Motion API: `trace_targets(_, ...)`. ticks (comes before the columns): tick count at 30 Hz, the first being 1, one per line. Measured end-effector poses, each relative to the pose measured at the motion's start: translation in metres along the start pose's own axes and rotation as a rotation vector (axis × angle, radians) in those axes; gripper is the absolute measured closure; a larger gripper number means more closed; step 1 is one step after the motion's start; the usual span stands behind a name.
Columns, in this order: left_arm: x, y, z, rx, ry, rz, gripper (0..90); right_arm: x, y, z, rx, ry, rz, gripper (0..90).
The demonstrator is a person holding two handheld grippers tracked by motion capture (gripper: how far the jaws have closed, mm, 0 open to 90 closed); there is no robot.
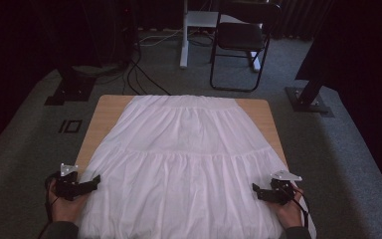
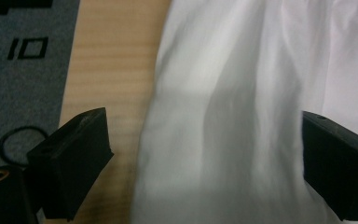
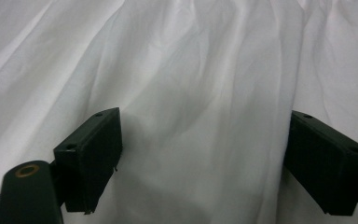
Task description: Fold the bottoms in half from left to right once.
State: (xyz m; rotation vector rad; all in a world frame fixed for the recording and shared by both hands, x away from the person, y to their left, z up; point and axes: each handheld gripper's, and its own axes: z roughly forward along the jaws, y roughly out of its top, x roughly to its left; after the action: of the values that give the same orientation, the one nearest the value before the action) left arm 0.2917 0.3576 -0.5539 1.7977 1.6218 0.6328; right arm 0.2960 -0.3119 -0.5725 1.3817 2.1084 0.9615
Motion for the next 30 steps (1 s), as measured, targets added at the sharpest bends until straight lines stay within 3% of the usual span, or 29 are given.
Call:
trace_targets(1,0.000,-0.001,0.001,0.011,-0.005,0.001,7.0,0.000,0.000,0.000,0.000,0.000,-0.001,14.2)
trace_targets(3,-0.006,-0.005,0.003,0.021,0.009,0.051,5.8,0.000,0.000,0.000,-0.001,0.001,-0.001,14.3)
trace_targets(6,-0.013,-0.006,0.003,0.027,-0.007,0.088,6.0,0.000,0.000,0.000,-0.002,0.001,-0.003,14.4)
trace_targets(7,-0.019,-0.007,0.003,0.034,-0.009,0.119,6.3,0.000,0.000,0.000,-0.001,0.000,-0.003,14.4)
trace_targets(9,-0.021,-0.007,0.000,0.038,-0.009,0.118,11.0,0.000,0.000,0.000,-0.001,0.001,-0.003,14.4)
trace_targets(11,-0.022,-0.006,-0.004,0.037,-0.018,0.123,25.8,0.000,-0.001,-0.001,-0.001,0.001,-0.002,14.4)
trace_targets(13,-0.021,-0.006,-0.008,0.038,-0.020,0.116,52.1,0.000,-0.001,-0.001,-0.002,0.001,-0.001,15.4)
trace_targets(14,-0.021,-0.006,-0.010,0.041,-0.022,0.117,57.8,0.000,-0.001,-0.001,-0.004,0.000,0.001,16.6)
trace_targets(15,-0.020,-0.006,-0.010,0.042,-0.025,0.121,69.5,0.000,-0.001,-0.002,-0.008,-0.001,0.004,19.0)
trace_targets(17,-0.023,-0.005,-0.011,0.048,0.035,0.162,78.7,-0.001,-0.003,-0.003,-0.014,-0.002,0.004,22.9)
trace_targets(18,-0.023,-0.005,-0.011,0.048,0.035,0.162,80.6,-0.001,-0.003,-0.003,-0.014,-0.002,0.004,22.9)
trace_targets(19,-0.022,-0.003,-0.014,0.029,0.073,0.178,81.5,0.000,-0.003,-0.005,-0.019,-0.005,0.009,28.0)
trace_targets(20,-0.022,-0.003,-0.014,0.029,0.073,0.178,81.8,0.000,-0.003,-0.005,-0.019,-0.005,0.009,28.0)
trace_targets(21,-0.016,0.000,-0.021,-0.001,0.086,0.153,82.1,-0.001,-0.003,-0.007,-0.018,-0.011,0.016,36.4)
trace_targets(22,-0.016,0.000,-0.021,-0.001,0.086,0.153,82.2,-0.001,-0.002,-0.008,-0.021,-0.009,0.023,37.1)
trace_targets(24,-0.004,0.002,-0.026,-0.009,0.131,0.123,82.2,-0.003,0.000,-0.012,-0.039,-0.004,0.027,37.1)
trace_targets(30,0.021,0.000,-0.026,0.007,0.203,0.099,82.2,-0.010,0.006,-0.026,-0.073,-0.042,0.022,36.1)
